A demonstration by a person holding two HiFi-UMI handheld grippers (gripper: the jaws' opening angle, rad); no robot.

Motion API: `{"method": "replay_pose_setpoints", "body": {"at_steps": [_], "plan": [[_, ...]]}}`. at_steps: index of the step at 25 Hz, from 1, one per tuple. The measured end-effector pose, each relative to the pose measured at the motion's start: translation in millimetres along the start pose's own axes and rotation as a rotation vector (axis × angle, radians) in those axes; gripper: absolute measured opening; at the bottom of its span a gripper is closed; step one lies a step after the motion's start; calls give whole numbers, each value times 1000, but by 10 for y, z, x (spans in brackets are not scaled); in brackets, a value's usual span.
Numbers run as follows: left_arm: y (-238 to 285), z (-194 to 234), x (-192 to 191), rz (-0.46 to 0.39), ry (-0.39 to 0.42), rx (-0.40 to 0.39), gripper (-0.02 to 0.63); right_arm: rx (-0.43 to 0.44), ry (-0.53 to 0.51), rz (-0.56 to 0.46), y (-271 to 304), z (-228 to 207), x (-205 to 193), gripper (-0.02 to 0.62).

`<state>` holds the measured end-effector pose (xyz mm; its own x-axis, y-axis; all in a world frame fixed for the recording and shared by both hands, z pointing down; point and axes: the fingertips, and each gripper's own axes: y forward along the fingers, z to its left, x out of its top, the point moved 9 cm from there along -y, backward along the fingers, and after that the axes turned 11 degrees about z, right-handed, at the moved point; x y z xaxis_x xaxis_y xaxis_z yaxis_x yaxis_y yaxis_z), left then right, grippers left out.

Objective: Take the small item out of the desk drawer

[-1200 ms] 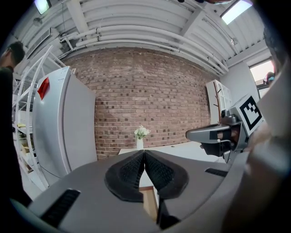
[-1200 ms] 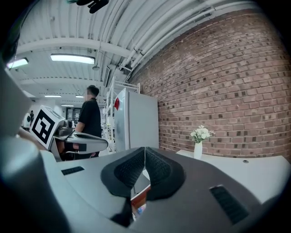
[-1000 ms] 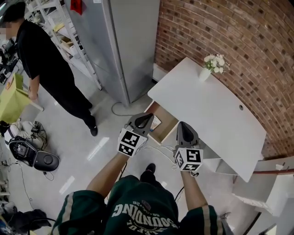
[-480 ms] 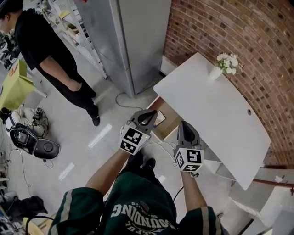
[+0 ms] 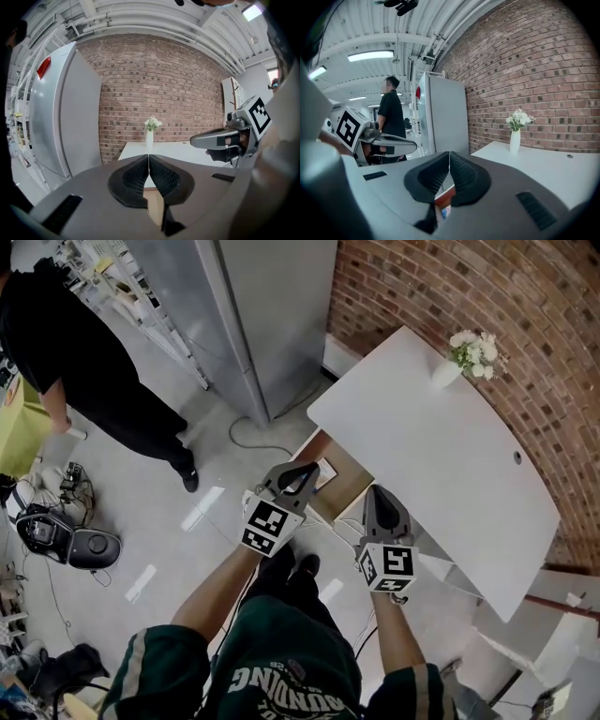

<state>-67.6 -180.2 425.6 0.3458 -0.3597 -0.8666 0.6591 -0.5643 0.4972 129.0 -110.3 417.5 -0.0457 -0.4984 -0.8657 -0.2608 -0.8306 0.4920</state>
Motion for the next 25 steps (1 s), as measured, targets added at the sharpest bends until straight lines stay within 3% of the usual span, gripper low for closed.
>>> {"method": "replay_pose_setpoints", "body": {"at_steps": [15, 25], "plan": [[476, 131, -226, 72, 17, -69, 17, -35, 43, 42, 310, -100, -145, 25], [795, 152, -620, 154, 12, -99, 17, -35, 67, 106, 503, -69, -470, 25]]}}
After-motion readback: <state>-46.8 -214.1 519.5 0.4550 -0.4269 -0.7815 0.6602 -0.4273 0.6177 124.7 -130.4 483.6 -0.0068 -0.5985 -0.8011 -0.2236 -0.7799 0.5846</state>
